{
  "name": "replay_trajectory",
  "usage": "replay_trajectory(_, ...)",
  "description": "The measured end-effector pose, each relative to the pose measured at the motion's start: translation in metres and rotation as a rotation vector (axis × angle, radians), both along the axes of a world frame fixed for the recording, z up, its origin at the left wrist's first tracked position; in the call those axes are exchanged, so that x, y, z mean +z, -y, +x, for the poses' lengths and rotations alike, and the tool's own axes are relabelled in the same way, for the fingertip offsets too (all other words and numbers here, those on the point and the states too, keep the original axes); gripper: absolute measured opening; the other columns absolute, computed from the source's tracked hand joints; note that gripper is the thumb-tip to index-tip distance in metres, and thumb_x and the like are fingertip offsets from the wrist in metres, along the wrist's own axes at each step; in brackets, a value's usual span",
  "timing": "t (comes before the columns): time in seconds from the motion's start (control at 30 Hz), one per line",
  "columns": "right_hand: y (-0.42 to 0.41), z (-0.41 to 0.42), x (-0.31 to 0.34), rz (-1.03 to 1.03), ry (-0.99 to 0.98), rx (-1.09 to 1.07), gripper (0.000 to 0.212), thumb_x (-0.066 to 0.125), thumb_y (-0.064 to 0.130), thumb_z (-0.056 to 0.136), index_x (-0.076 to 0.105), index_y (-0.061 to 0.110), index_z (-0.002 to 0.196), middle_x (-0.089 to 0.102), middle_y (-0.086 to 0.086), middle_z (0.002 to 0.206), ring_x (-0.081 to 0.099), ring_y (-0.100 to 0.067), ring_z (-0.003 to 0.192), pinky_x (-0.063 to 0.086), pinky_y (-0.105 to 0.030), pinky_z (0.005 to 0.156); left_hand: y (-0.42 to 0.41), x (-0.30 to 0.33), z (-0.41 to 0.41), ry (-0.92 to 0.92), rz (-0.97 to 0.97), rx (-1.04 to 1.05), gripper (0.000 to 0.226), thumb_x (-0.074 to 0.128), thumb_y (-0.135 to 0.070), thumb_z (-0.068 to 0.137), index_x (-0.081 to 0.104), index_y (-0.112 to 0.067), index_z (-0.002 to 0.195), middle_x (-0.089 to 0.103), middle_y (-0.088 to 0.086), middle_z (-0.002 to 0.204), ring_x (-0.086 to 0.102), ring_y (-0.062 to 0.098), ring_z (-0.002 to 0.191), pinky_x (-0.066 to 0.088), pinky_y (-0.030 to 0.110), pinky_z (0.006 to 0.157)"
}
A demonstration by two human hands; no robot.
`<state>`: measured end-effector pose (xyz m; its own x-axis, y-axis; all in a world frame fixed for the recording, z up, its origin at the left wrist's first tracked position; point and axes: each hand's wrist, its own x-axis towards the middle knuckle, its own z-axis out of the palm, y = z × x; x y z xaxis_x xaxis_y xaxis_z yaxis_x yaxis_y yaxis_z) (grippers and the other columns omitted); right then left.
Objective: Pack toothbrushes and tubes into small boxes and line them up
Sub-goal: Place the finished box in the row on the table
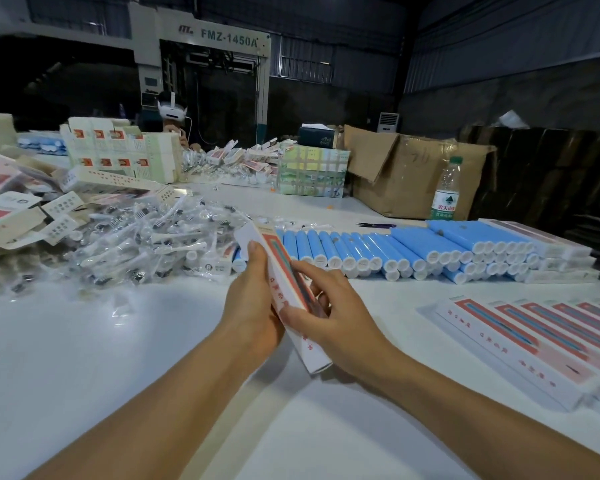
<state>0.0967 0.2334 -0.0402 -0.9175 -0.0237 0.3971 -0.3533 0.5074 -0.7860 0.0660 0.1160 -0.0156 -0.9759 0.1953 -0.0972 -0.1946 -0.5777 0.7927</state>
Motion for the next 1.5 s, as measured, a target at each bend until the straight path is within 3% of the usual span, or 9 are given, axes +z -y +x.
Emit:
replay_trajectory(0.2,-0.014,0.003,0.02,0.156,0.079,-0.091,0.058,0.07,0.04,0.08,0.047,0.041,0.133,0.042,0.008,0.105,0.049,-0.007,0.095,0.043,-0.01,0.058,0.012,-0.015,-0.015,-0.172,-0.384,0.18,0.03,0.036,-0.047,0.099,0.059,-0.027,0.097,0.068,0.006,0.101,0.064,0.021,0.095,0.049,0.039,0.083)
replay_trajectory(0.47,-0.116,0.04,0.029,1.02,0.133,-0.435,0.048,0.052,0.049,0.086,0.047,0.032,0.131,0.039,-0.003,0.105,0.035,-0.02,0.1,0.029,-0.036,0.077,0.013,-0.017,-0.023,-0.134,-0.537,-0.002,0.027,0.045,-0.036,0.098,0.059,-0.015,0.108,0.06,0.01,0.097,0.053,0.019,0.073,0.039,0.032,0.063)
replay_trajectory(0.63,-0.198,0.083,0.005,0.819,0.231,-0.612,0.042,0.051,0.045,0.088,0.052,0.033,0.128,0.031,0.004,0.096,0.033,-0.014,0.092,0.032,-0.031,0.075,0.001,-0.017,-0.043,-0.055,-0.576,-0.112,0.042,0.034,-0.03,0.102,0.043,-0.009,0.137,0.059,0.004,0.065,0.044,0.022,0.067,0.032,0.031,0.06)
replay_trajectory(0.8,-0.238,0.094,0.006,0.82,0.274,-0.762,0.038,0.051,0.041,0.09,0.056,0.032,0.127,0.034,0.003,0.095,0.034,-0.015,0.09,0.031,-0.03,0.076,0.0,-0.027,-0.037,-0.14,-0.632,-0.032,0.022,0.05,-0.022,0.096,0.06,-0.01,0.11,0.06,0.01,0.084,0.053,0.021,0.071,0.039,0.031,0.061)
replay_trajectory(0.93,-0.228,0.088,0.015,0.908,0.227,-0.79,0.033,0.048,0.04,0.093,0.058,0.026,0.121,0.047,-0.001,0.111,0.043,-0.02,0.108,0.038,-0.033,0.088,-0.001,-0.031,-0.016,-0.346,-0.771,0.028,0.015,0.062,-0.012,0.089,0.071,-0.013,0.077,0.069,0.012,0.073,0.059,0.024,0.065,0.047,0.034,0.064)
replay_trajectory(1.1,-0.14,0.044,0.027,0.706,-0.046,-0.518,0.017,0.054,0.027,0.09,0.066,0.02,0.081,0.057,0.006,0.083,0.05,-0.014,0.08,0.042,-0.03,0.07,-0.006,-0.037,-0.007,-0.619,-1.095,-0.067,0.021,0.06,-0.016,0.087,0.07,-0.023,0.069,0.066,-0.014,0.063,0.056,-0.001,0.059,0.04,0.012,0.058)
replay_trajectory(1.2,-0.08,0.008,0.02,0.7,-0.034,-0.324,0.018,0.053,0.023,0.089,0.067,0.017,0.08,0.062,0.004,0.081,0.052,-0.014,0.077,0.046,-0.034,0.071,-0.004,-0.037,-0.009,-0.635,-1.086,-0.083,0.022,0.059,-0.014,0.086,0.068,-0.02,0.068,0.063,-0.015,0.06,0.053,-0.004,0.059,0.036,0.006,0.055)
replay_trajectory(1.37,-0.033,-0.027,-0.008,0.688,-0.007,-0.202,0.02,0.051,0.015,0.091,0.069,0.019,0.082,0.062,0.001,0.085,0.054,-0.016,0.082,0.041,-0.029,0.075,-0.003,-0.037,-0.009,-0.65,-1.116,-0.101,0.022,0.057,-0.019,0.088,0.059,-0.021,0.066,0.057,-0.008,0.066,0.051,0.008,0.066,0.039,0.02,0.062)
replay_trajectory(1.5,-0.036,-0.036,-0.02,0.702,0.001,-0.158,0.034,0.057,0.011,0.085,0.052,0.032,0.059,0.054,0.005,0.071,0.05,-0.008,0.067,0.035,-0.024,0.058,-0.002,-0.038,-0.009,-0.61,-1.097,-0.113,0.016,0.054,-0.021,0.088,0.062,-0.025,0.074,0.058,-0.006,0.072,0.056,0.014,0.076,0.046,0.028,0.072)
